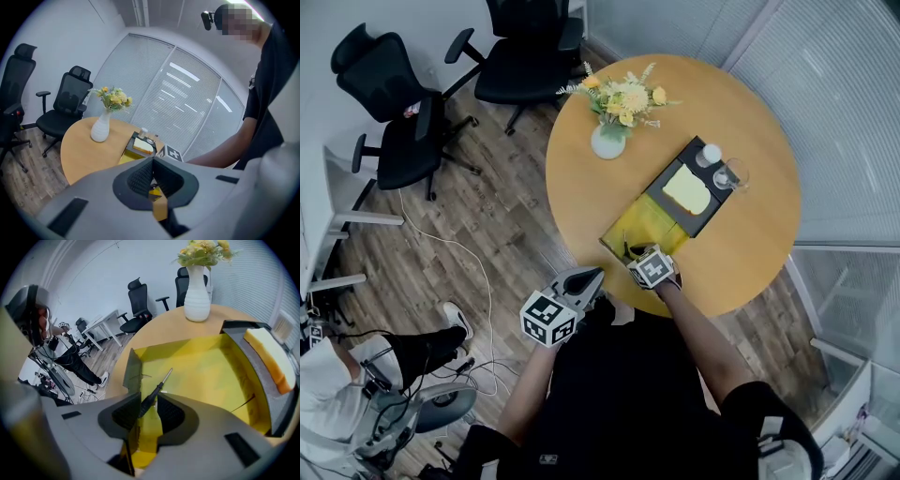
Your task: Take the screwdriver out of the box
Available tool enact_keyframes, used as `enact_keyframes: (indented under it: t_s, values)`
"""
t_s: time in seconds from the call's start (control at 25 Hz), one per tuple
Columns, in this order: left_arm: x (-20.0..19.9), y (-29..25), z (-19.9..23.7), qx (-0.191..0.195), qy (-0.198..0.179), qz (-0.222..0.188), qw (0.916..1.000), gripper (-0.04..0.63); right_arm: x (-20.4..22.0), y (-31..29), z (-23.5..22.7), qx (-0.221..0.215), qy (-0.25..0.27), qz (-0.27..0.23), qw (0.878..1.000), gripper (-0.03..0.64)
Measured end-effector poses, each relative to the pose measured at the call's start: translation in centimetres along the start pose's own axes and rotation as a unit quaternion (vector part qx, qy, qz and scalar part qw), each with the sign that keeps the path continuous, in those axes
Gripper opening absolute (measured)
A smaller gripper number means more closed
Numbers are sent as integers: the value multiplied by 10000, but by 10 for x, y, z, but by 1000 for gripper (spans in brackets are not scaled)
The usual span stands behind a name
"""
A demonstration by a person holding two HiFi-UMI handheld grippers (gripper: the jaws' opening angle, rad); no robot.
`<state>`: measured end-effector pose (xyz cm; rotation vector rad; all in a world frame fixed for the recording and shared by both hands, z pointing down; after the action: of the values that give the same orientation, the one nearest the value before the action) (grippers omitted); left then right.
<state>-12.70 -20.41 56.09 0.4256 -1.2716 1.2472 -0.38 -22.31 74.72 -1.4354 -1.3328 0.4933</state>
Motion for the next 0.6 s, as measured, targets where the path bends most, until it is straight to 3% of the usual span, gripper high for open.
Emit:
enact_keyframes:
  t_s: [0.6]
  values:
    - [2, 9, 6, -92, 21, -47, 9999, 5, 1, -10, -2, 549, 661, 340, 9957, 66]
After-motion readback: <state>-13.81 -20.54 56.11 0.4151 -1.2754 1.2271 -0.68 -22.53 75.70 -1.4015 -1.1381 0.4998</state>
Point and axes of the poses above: the fingertips, and each gripper's own axes: y backward along the fingers, z to its left, x out of its underside, the point moved 4 cm from there along y, backward along the fingers, and after that the axes turned 11 degrees about -y, right-handed, at the moved point
